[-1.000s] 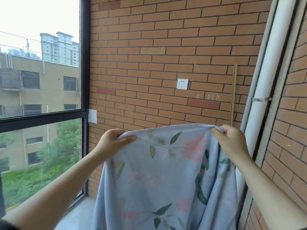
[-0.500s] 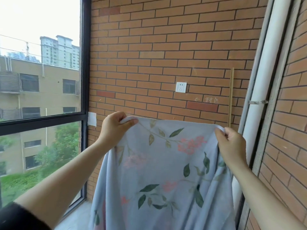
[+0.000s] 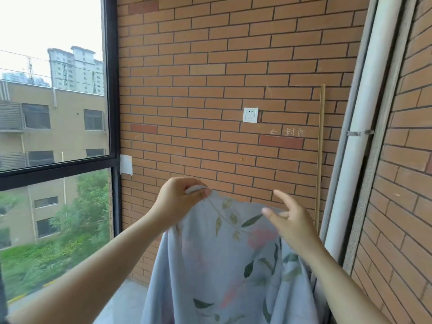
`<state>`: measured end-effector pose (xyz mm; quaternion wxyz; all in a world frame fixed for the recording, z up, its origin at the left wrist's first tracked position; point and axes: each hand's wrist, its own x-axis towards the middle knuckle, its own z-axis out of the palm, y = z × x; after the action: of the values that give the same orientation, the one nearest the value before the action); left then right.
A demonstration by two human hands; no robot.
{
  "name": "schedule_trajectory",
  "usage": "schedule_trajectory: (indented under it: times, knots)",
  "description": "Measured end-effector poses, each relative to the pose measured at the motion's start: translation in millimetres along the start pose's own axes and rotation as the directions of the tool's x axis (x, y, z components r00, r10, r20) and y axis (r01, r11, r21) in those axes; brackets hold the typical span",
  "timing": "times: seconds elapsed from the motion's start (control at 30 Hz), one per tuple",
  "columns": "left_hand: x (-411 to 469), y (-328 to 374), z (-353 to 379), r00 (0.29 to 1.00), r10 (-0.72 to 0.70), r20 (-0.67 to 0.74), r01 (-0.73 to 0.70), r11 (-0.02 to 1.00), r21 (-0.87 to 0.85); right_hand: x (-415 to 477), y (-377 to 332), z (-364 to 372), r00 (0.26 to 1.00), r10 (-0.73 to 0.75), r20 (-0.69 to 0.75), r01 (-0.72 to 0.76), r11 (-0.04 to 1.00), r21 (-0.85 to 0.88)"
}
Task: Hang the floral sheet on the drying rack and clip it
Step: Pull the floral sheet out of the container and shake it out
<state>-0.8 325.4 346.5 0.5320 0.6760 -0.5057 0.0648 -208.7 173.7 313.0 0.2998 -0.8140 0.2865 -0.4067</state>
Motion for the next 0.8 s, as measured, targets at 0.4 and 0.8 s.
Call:
schedule_trajectory:
  times: [0.4, 0.8]
  knots:
    - [-35.7, -14.6, 48.6, 0.970, -0.026, 0.243, 0.021, 1.000, 0.022, -32.9, 26.6, 46.5, 0.987, -0.135, 0.088, 0.113, 0.970, 0.216]
    - [-93.8, -104.5, 47.3, 0.946, -0.232, 0.226, 0.230, 0.973, 0.035, 7.5, 21.2, -12.2, 0.940, -0.156, -0.304, 0.181, 0.982, 0.055]
